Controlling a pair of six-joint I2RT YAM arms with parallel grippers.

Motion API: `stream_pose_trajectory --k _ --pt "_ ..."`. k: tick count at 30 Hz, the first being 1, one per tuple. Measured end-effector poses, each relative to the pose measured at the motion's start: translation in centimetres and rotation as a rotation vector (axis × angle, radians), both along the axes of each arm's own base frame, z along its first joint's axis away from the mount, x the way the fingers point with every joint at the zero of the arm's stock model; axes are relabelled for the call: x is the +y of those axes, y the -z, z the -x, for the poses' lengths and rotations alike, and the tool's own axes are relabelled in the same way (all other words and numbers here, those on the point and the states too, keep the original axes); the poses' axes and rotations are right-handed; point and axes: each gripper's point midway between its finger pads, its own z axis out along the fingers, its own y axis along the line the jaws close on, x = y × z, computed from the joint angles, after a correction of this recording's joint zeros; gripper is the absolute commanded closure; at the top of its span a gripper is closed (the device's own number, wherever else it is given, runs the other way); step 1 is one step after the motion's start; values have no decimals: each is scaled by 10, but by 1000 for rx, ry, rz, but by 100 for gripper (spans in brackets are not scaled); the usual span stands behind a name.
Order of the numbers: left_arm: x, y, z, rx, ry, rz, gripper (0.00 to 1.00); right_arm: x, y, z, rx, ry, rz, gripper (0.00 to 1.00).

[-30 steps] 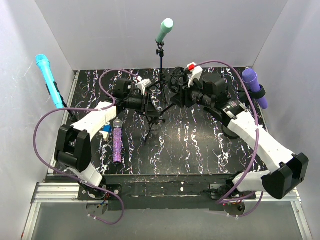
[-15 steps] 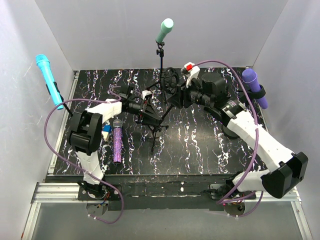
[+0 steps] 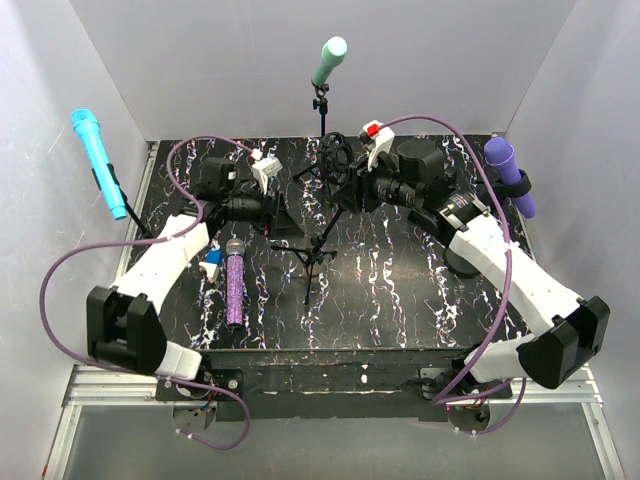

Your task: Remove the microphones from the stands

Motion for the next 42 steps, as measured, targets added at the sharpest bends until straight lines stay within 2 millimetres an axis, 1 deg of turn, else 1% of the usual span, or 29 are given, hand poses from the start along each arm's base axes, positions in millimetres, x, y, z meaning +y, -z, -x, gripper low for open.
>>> stream_pose_trajectory --k 2,4,6,8,11,13,17,22,28,33,37,40,42 --pt "3 -9 0 -105 -9 -18 38 1 0 -1 6 2 0 99" --pt "3 -11 -9 -140 -43 -34 39 2 0 -2 11 2 -2 99" --pt "2 -3 -16 -104 -83 -44 42 3 0 -3 15 2 -5 99" --pt "-1 9 -19 -24 -111 -30 46 4 0 -3 19 3 -8 99" --pt "-6 26 -16 88 -117 -15 50 4 0 -3 23 5 -10 99" --pt "-9 33 -11 127 -115 -19 50 4 0 -3 24 5 -11 99" --pt "-14 30 -7 146 -107 -6 51 6 -1 -5 28 6 -16 99" --pt "-16 28 -10 150 -118 7 52 7 -1 -6 30 5 -21 99" --pt "-18 34 -14 163 -120 8 54 7 -1 -6 33 6 -23 99" --pt "-21 39 -11 153 -102 -1 56 8 -1 -6 36 7 -25 99" --pt "-20 58 -1 160 -90 -46 57 8 -1 -6 38 8 -26 99" --pt "-12 78 5 173 -106 -112 55 9 -2 -8 31 9 -24 99" --pt "-4 90 8 170 -127 -161 52 8 -2 -10 18 13 -15 99"
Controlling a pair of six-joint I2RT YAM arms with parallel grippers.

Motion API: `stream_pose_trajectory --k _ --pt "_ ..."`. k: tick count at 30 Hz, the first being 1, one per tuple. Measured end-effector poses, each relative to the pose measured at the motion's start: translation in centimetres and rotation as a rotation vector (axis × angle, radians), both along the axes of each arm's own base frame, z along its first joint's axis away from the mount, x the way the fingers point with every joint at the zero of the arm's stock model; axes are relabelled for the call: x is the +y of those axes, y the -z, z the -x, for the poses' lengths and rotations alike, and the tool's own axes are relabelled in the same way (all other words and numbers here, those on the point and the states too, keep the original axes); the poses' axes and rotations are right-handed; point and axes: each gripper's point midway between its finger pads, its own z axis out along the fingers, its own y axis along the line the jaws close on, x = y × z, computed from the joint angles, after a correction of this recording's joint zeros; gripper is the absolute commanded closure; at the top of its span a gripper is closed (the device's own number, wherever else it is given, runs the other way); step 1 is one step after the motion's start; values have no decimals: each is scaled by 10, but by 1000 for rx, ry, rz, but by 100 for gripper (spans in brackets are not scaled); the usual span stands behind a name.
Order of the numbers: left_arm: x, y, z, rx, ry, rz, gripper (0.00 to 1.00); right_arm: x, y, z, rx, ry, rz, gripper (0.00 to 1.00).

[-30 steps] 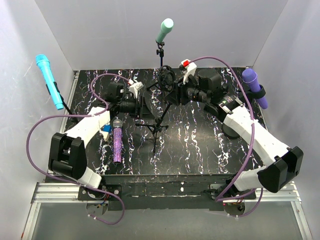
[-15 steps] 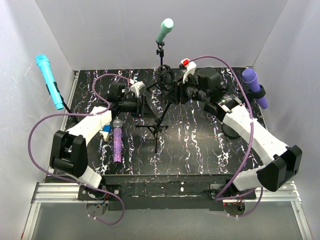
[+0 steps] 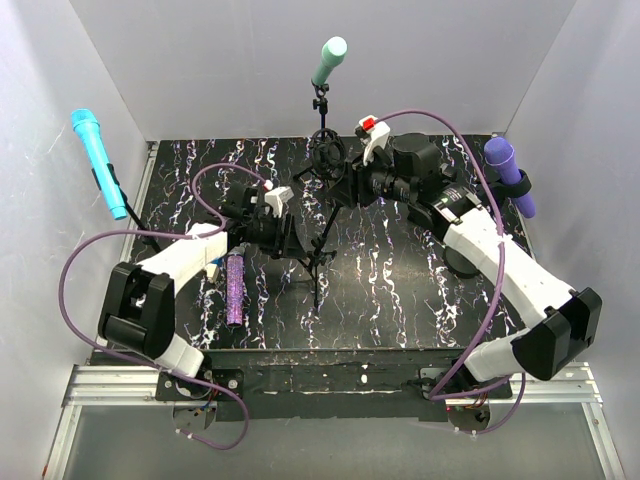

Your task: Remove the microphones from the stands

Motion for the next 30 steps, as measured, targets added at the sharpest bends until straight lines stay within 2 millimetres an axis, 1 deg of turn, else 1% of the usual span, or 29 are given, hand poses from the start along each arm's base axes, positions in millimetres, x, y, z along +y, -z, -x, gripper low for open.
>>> stream_pose_trajectory --k 2,4,7,10,12,13,14,15,16,17,19,20,21,22,25,27,30 --pt "7 4 1 -13 -14 -39 48 0 0 -1 -13 0 14 99" --pt "11 0 0 -46 -27 -60 45 -1 -1 -3 -38 0 35 99" --pt "15 -13 -5 -113 -44 -70 42 -4 -2 -10 -91 10 74 99" --pt "21 -30 -8 -193 -58 -71 41 -12 0 -21 -162 31 138 99" --pt "26 -41 -9 -238 -70 -70 36 -16 1 -28 -199 45 178 99" --pt "30 -46 -11 -260 -81 -70 33 -17 2 -32 -214 50 196 99" --pt "33 -49 -13 -271 -90 -71 21 -19 4 -36 -226 56 213 99" --pt "36 -53 -14 -281 -102 -71 5 -19 4 -39 -239 61 227 99" --pt "38 -55 -16 -287 -113 -74 2 -20 4 -42 -248 68 234 99" --pt "40 -59 -18 -289 -124 -76 2 -21 4 -46 -258 75 244 98" --pt "42 -75 -27 -303 -156 -75 2 -22 3 -50 -272 84 261 79" --pt "42 -88 -34 -321 -174 -72 2 -22 2 -51 -276 88 269 67" --pt "42 -105 -43 -350 -193 -69 2 -23 2 -53 -275 90 276 59" --pt "41 -124 -52 -383 -216 -64 2 -23 1 -53 -272 89 284 54" --pt "43 -188 -78 -501 -281 -49 2 -26 0 -52 -251 86 306 46" --pt "45 -227 -87 -581 -309 -29 2 -27 -5 -49 -241 84 311 40" --pt "52 -283 -95 -695 -386 7 2 -30 -22 -46 -245 88 297 29"
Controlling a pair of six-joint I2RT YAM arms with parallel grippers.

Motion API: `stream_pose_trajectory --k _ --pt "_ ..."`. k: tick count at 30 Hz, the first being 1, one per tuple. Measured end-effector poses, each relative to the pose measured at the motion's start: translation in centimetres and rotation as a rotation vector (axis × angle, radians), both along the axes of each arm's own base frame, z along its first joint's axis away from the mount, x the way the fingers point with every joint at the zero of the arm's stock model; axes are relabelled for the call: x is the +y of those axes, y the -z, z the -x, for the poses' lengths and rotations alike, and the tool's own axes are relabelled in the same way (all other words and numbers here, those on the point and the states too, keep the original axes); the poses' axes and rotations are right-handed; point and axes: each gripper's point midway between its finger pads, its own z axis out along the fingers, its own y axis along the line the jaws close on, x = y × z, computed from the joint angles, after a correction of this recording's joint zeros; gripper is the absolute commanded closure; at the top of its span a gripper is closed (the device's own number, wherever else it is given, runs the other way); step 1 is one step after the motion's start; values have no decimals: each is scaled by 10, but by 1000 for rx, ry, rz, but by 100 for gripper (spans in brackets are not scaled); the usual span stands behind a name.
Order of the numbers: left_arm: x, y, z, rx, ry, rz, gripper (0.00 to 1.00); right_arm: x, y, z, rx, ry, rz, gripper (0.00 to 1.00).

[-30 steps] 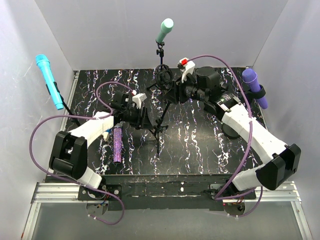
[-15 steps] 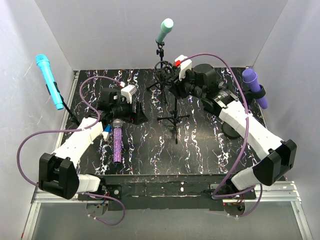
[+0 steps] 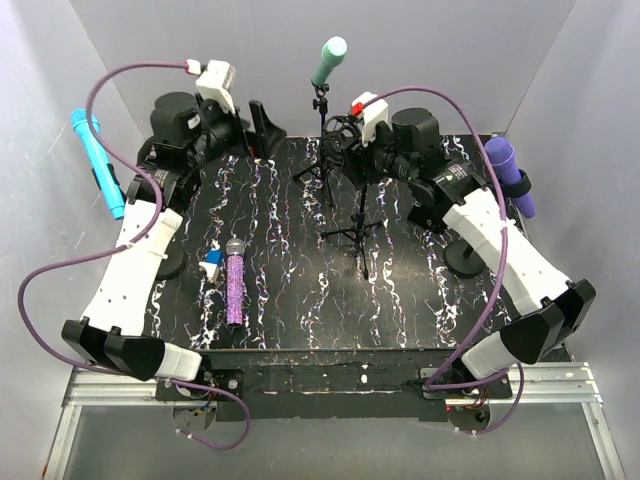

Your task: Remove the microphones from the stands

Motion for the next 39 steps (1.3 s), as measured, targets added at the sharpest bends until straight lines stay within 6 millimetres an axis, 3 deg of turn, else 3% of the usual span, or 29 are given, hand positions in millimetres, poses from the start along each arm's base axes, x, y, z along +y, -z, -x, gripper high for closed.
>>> stream_pose_trajectory --k 4,9,15,18,23,26,35,39 --pt "16 -60 -10 -143 -117 52 2 -4 -16 5 7 -6 -18 23" --pt "43 -135 -29 -317 -310 162 2 -10 -19 13 67 -3 -36 22" --pt "75 -195 -49 -427 -489 322 2 -15 -8 21 130 10 -71 22" --pt "98 -215 -64 -452 -565 413 2 -13 0 30 171 6 -106 22" --pt "135 -212 -89 -391 -623 570 2 -4 -2 33 202 -11 -169 22" --pt "143 -199 -104 -303 -588 680 2 0 -9 33 193 -24 -201 22" --pt "133 -160 -154 -31 -503 994 2 3 -9 32 212 -20 -221 22" --pt "128 -150 -161 36 -489 1048 2 4 -8 31 215 -19 -221 22"
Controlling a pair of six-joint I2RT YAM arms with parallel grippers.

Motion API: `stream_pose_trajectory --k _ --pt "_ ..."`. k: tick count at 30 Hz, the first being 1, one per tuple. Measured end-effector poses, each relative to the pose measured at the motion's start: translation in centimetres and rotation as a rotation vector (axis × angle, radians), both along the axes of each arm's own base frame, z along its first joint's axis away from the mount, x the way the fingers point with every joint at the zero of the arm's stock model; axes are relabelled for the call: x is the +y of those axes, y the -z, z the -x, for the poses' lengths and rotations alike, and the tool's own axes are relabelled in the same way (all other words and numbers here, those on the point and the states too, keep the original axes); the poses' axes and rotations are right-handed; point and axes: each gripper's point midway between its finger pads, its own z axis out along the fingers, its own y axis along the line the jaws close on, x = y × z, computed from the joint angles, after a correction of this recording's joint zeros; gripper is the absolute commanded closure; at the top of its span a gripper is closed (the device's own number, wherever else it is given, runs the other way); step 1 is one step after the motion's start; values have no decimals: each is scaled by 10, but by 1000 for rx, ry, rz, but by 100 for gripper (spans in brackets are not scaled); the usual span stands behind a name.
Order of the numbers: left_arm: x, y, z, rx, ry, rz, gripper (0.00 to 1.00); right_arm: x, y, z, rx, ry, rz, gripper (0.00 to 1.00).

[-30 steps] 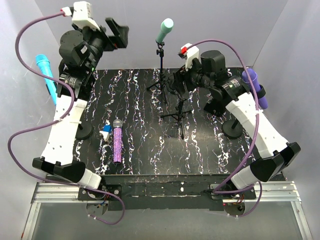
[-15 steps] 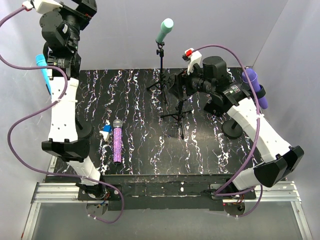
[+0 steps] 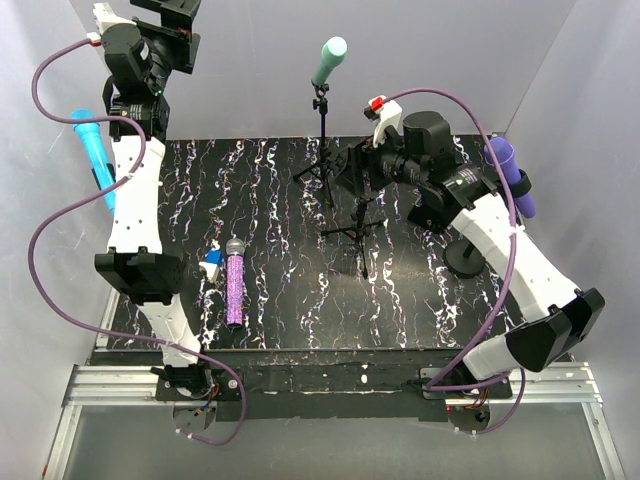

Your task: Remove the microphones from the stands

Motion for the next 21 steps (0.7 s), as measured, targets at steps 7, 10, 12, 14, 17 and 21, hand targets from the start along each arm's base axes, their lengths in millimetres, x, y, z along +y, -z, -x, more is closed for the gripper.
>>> stream_pose_trajectory --k 7,10,12,14,17,21 --pt "-6 -10 5 -17 44 60 2 5 3 -7 1 -1 0 22" --pt "-7 -10 5 -15 53 74 2 7 4 -9 3 -2 0 22" --pt "-7 -12 5 -22 53 69 2 8 3 -11 0 -2 -1 22" --pt "-7 -14 5 -43 48 46 2 8 2 -12 -3 -2 -3 22" --pt "-7 -8 6 -60 40 -30 2 8 -2 -12 -10 -2 -6 22" --pt "-22 39 13 -65 117 -337 2 8 -2 -11 -28 -22 9 22"
